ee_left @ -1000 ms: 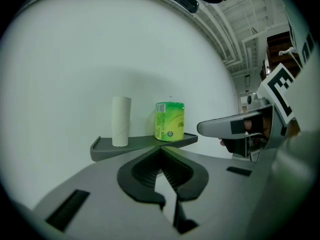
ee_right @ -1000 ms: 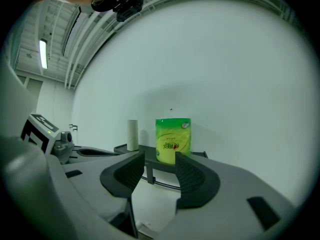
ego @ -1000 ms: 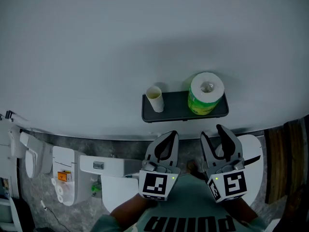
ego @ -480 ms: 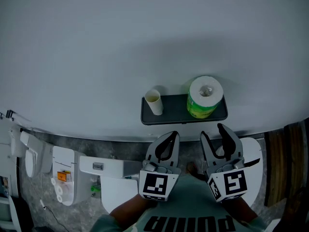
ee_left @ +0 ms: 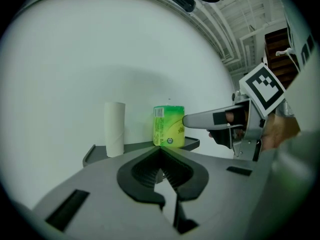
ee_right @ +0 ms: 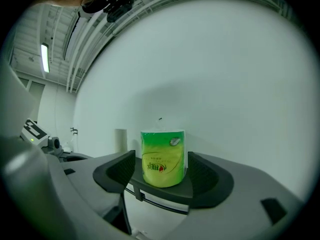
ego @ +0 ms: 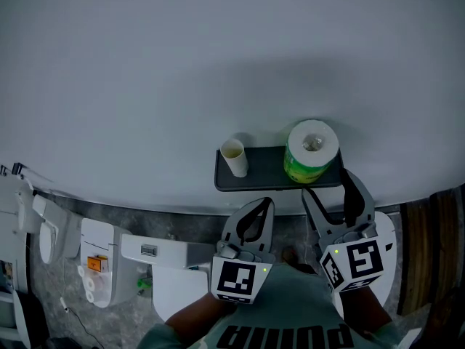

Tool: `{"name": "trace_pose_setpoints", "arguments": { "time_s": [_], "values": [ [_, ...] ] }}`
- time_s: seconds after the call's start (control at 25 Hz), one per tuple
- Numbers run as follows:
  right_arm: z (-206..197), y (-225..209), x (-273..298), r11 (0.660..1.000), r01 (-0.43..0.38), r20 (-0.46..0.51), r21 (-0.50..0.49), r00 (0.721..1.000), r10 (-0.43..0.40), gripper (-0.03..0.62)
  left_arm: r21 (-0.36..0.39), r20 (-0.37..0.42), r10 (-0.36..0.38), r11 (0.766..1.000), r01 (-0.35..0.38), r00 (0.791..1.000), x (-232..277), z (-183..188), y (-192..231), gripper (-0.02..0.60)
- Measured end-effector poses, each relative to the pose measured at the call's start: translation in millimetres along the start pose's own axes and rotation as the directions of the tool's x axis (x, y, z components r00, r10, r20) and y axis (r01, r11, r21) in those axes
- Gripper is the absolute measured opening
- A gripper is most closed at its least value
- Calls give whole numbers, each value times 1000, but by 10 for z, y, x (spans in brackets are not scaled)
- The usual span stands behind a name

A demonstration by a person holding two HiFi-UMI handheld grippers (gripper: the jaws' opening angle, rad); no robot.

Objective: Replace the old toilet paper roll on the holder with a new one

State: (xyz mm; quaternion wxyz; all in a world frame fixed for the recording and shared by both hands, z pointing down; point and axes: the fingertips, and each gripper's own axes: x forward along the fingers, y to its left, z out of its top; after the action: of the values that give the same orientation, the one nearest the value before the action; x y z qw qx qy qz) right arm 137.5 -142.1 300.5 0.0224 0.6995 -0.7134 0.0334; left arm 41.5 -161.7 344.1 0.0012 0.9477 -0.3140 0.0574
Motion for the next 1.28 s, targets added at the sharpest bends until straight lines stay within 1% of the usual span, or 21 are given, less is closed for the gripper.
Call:
{"name": "trace_pose_setpoints", "arguments": {
  "time_s": [0.12, 0.32, 0.44, 0.76, 1.08, 1.28],
  "values": [
    [46, -48, 86, 1000, -15, 6, 13, 1000, 15, 344, -7, -1, 17, 1000, -17, 1000, 18, -4, 37, 5],
    [96, -68, 246, 998, -53, -1, 16, 999, 53, 423, -26, -14, 47, 999, -47, 999, 41, -21, 107, 5],
    [114, -57, 339, 997, -76, -12, 9, 997, 76, 446, -30, -3, 69, 997, -69, 998, 54, -4, 165, 5],
    [185, -45, 522, 995, -100, -21, -15, 995, 100, 451, -45, -7, 118, 992, -118, 993, 43, 2, 295, 5],
    [141, -58, 637, 996, -83, -58, -34, 995, 80, 451, -55, -11, 130, 990, -130, 991, 16, -34, 354, 5],
    [146, -43, 657, 996, -75, -65, -49, 995, 71, 451, -65, -19, 134, 989, -135, 991, -19, -61, 383, 5]
  ]
}}
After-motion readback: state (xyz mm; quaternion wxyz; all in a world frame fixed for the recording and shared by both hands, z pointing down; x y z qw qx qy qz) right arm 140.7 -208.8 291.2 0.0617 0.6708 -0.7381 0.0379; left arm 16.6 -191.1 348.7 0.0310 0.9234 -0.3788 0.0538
